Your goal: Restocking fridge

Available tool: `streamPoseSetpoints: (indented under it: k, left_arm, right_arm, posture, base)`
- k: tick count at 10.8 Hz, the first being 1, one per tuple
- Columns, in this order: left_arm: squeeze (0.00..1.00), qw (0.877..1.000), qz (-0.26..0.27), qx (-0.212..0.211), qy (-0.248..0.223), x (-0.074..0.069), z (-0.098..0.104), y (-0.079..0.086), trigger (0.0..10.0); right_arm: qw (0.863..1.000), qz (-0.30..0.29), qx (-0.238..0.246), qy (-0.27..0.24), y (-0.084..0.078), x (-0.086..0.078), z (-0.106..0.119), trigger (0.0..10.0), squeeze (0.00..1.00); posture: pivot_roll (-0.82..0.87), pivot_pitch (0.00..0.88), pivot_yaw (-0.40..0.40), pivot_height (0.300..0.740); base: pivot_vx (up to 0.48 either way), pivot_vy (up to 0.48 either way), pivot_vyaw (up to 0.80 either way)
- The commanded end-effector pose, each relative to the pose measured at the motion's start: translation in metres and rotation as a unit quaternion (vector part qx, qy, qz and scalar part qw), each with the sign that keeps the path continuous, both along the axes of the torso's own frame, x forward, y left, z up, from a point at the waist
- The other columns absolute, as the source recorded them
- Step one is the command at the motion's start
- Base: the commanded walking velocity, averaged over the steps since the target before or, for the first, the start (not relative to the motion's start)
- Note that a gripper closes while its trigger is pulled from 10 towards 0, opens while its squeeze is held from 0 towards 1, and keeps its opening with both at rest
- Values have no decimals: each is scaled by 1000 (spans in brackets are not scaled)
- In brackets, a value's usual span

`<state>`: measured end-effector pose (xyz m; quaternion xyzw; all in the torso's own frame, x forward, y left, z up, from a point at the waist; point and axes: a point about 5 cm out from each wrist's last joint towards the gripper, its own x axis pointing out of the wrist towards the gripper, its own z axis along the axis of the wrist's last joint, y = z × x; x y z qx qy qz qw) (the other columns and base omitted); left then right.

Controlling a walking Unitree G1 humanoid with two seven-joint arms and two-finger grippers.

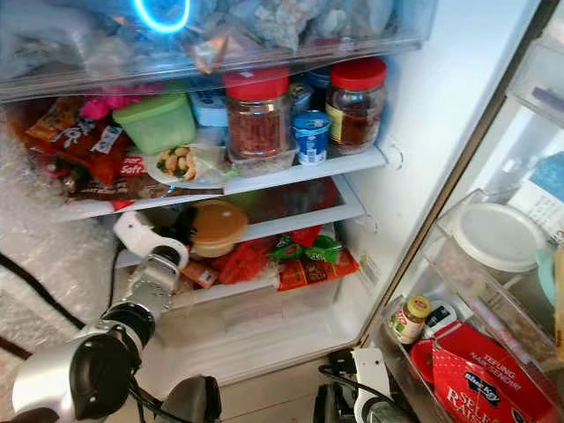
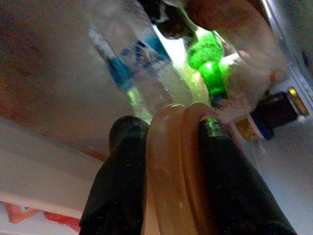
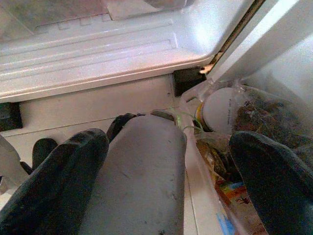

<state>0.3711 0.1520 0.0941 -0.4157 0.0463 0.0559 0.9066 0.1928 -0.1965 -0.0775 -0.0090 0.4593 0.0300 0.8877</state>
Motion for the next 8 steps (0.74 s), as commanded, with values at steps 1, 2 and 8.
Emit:
streamPoseSetpoints:
  k: [1, 2, 8]
  left_arm:
    - [0, 1000, 17, 13, -8, 7, 13, 4, 10000]
    - [0, 998, 61, -14, 5, 7, 13, 14, 10000]
    - [1000, 998, 61, 5, 5, 7, 14, 12, 10000]
  right_arm:
    - [999, -2, -1, 33, -2, -18, -9, 10000, 0]
    - [999, -2, -2, 34, -2, -19, -9, 10000, 0]
    - [999, 1, -2, 34, -2, -20, -10, 10000, 0]
  posture:
    - [-99, 79, 22, 621]
    - [-103, 81, 21, 621]
    - [-101, 88, 22, 621]
  base:
    - [0, 0, 0]
    - [0, 0, 0]
    - [0, 0, 0]
